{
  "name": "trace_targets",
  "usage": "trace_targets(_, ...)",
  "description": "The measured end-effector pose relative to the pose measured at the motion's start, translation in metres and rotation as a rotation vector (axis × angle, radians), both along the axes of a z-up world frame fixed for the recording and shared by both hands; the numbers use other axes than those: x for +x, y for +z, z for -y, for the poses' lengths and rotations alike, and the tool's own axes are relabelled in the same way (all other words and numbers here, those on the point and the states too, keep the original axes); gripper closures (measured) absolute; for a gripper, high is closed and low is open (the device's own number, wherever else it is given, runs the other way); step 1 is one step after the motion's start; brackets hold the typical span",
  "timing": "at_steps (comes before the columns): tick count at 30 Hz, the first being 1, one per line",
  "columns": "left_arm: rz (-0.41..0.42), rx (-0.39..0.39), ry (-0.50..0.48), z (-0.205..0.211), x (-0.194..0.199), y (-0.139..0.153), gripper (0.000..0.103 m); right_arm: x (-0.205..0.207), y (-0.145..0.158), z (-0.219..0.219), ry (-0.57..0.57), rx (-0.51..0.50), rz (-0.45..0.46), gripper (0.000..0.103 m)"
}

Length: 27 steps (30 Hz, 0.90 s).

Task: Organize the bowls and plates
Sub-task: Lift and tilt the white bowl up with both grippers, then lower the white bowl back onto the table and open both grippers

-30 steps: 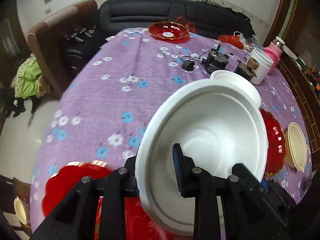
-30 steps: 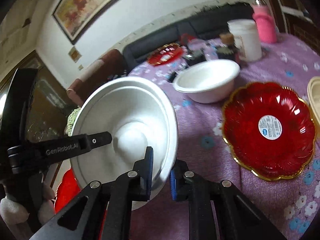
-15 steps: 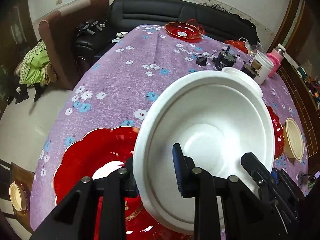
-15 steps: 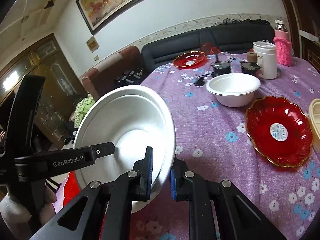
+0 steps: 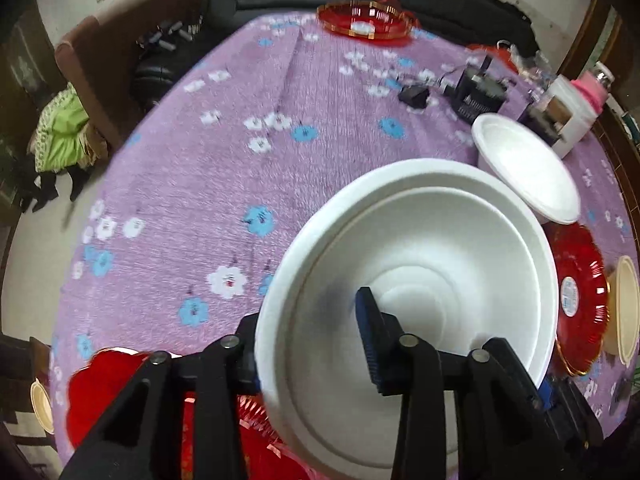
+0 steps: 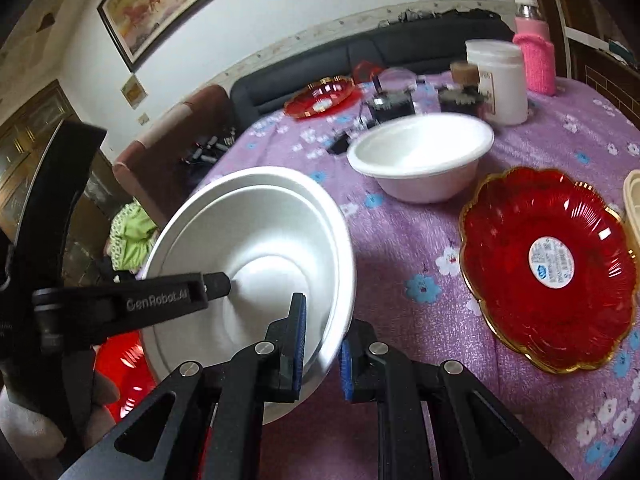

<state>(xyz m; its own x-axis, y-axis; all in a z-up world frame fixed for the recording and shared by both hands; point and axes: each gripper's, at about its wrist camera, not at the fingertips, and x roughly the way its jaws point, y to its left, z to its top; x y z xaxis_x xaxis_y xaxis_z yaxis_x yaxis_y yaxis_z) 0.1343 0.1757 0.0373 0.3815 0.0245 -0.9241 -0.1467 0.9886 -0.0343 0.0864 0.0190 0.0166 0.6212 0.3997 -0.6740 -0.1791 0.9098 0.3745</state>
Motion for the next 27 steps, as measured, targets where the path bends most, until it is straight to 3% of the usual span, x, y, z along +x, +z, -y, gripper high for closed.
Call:
trace_targets(6,-0.001,-0.082,0.034,-0.015,0.003,-0.006,0.059,0.010,-0.014,0.006,0.000,-0.004,-0.039,0.079)
trace_targets(9,0.056,-0.111,0.067,-0.025,-0.007,0.006,0.052,0.007,-0.013,0.013,-0.015,0.005,-0.032,0.067)
trace_targets(13,0.150,-0.114,0.104,-0.036,-0.037,0.033,0.052,-0.004,-0.005,0.019,-0.023,0.025,-0.002,0.066)
trace_targets(16,0.227,-0.108,0.097,-0.035,-0.081,0.060,0.051,-0.017,0.005,0.023,-0.049,0.012,0.046,0.066)
trace_targets(20,0.321,-0.136,0.091,-0.026,-0.155,0.087,0.031,-0.049,0.019,0.032,-0.051,-0.017,0.079,0.066)
trace_targets(27,0.504,-0.159,0.041,0.020,-0.256,0.106,0.029,-0.133,0.049,0.066,-0.048,-0.042,0.158,0.067)
